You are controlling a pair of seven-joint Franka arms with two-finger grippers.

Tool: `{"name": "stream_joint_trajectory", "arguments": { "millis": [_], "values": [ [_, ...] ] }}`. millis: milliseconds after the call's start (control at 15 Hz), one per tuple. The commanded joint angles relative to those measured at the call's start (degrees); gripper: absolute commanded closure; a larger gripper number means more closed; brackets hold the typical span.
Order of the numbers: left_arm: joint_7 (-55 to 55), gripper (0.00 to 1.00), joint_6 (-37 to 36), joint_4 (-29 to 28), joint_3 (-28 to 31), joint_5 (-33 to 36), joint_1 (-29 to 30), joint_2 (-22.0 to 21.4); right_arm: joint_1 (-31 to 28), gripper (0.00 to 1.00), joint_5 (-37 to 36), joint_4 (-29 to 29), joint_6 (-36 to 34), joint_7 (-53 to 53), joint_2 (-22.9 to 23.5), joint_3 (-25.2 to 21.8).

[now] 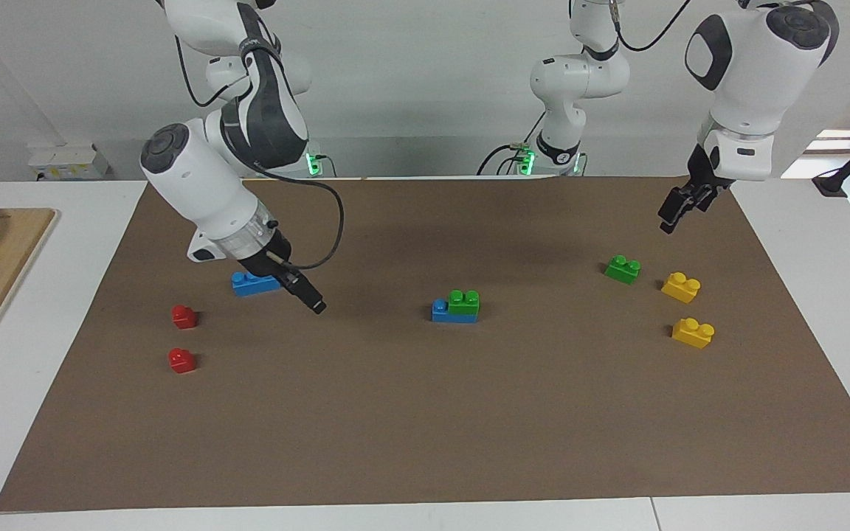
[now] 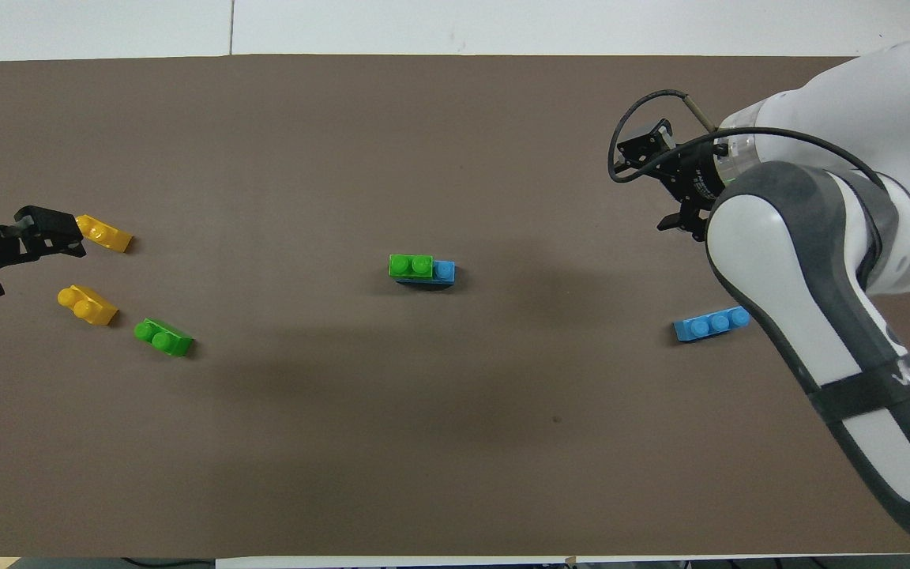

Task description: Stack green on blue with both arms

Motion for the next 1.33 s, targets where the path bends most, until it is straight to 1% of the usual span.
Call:
{"name": "stream_joint_trajectory", "arguments": {
  "millis": [0,133,267,400,533,667,733,867,1000,1133,1267],
  "values": [
    [10.04,0.00,-3.56,2.39,-0.23,-0.87,0.65,-0.06,-1.37,0.00,-5.11,1.78,-6.90,-10.48,-3.53,0.44],
    [10.50,0.00,-6.19,4.67,-0.23,-0.87,0.56,0.56,-1.72,0.00,-9.76,3.45,-11.66,-18.38,-5.11,0.53],
    [10.67,0.00,-10.49,7.92,-0.23,-0.96,0.30,1.70,-1.90,0.00,-16.00,6.00,-16.40,-29.88,-6.17,0.53],
    [11.55,0.00,-11.74,8.73,-0.23,-1.57,0.03,1.97,-2.69,0.00,-17.16,7.41,-21.41,-36.86,-7.31,0.35],
    [14.08,0.00,-12.70,8.64,-0.41,-1.57,-0.40,1.97,-4.53,0.00,-17.17,7.16,-24.59,-41.69,-9.24,0.44],
    [19.18,0.00,-12.80,8.64,-0.41,-1.57,-0.32,1.88,-6.29,0.00,-17.17,6.45,-26.35,-42.86,-10.74,0.44],
    [19.90,0.00,-12.80,8.73,-0.41,-1.48,-0.32,1.88,-7.25,0.00,-16.99,6.45,-26.97,-42.34,-11.09,0.44],
    [19.90,0.00,-11.92,8.99,-0.41,-1.57,-0.32,1.96,-8.93,0.00,-16.82,6.89,-27.76,-42.34,-11.18,0.44],
    [19.29,0.00,-11.83,9.95,-0.41,-2.09,-0.23,2.66,-9.37,0.00,-16.99,7.24,-29.60,-42.33,-11.27,0.35],
    [18.77,0.00,-12.01,10.66,-0.32,-4.72,0.12,3.45,-10.07,0.00,-17.08,7.24,-29.96,-42.42,-11.27,0.35],
    [15.53,0.00,-12.18,11.88,-0.06,-7.02,0.30,3.81,-10.08,0.00,-17.34,7.24,-29.87,-42.60,-11.27,0.35]
  ]
}}
